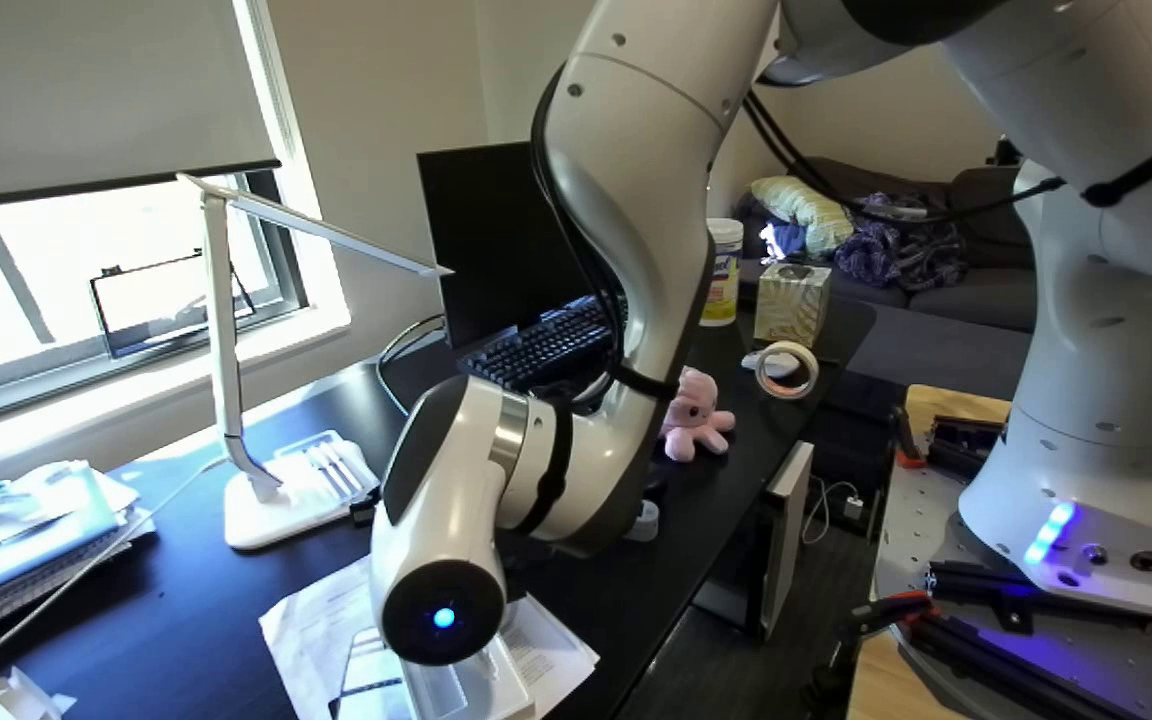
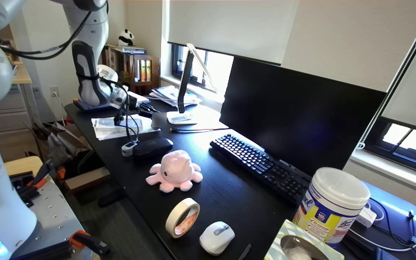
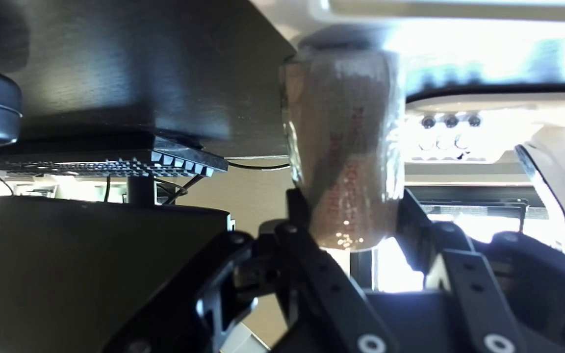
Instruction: Move the brown thing to the right and put it upright
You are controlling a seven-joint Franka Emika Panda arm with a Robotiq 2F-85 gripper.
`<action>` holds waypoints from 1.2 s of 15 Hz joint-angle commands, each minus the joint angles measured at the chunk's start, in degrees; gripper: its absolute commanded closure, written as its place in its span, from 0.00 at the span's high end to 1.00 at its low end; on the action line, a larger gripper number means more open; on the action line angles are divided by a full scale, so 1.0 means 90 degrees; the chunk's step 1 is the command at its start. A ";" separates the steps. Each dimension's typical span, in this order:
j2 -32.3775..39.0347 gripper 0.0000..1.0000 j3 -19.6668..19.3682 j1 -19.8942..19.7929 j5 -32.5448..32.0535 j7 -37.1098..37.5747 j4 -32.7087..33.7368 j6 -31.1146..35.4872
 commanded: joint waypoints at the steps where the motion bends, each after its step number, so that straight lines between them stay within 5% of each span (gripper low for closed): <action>1: 0.0191 0.76 0.0242 -0.0145 -0.0087 -0.0321 0.0034 -0.0020; 4: 0.0241 0.96 0.0343 -0.0167 -0.0009 -0.0353 -0.0022 0.0015; 6: 0.0138 1.00 0.0394 -0.0196 0.0020 -0.0280 -0.0112 0.0020; 10: -0.0252 1.00 0.0589 -0.0346 0.0315 -0.0457 -0.0360 0.0004; 18: -0.2691 1.00 0.1409 -0.0952 0.1425 -0.1391 -0.2150 0.1285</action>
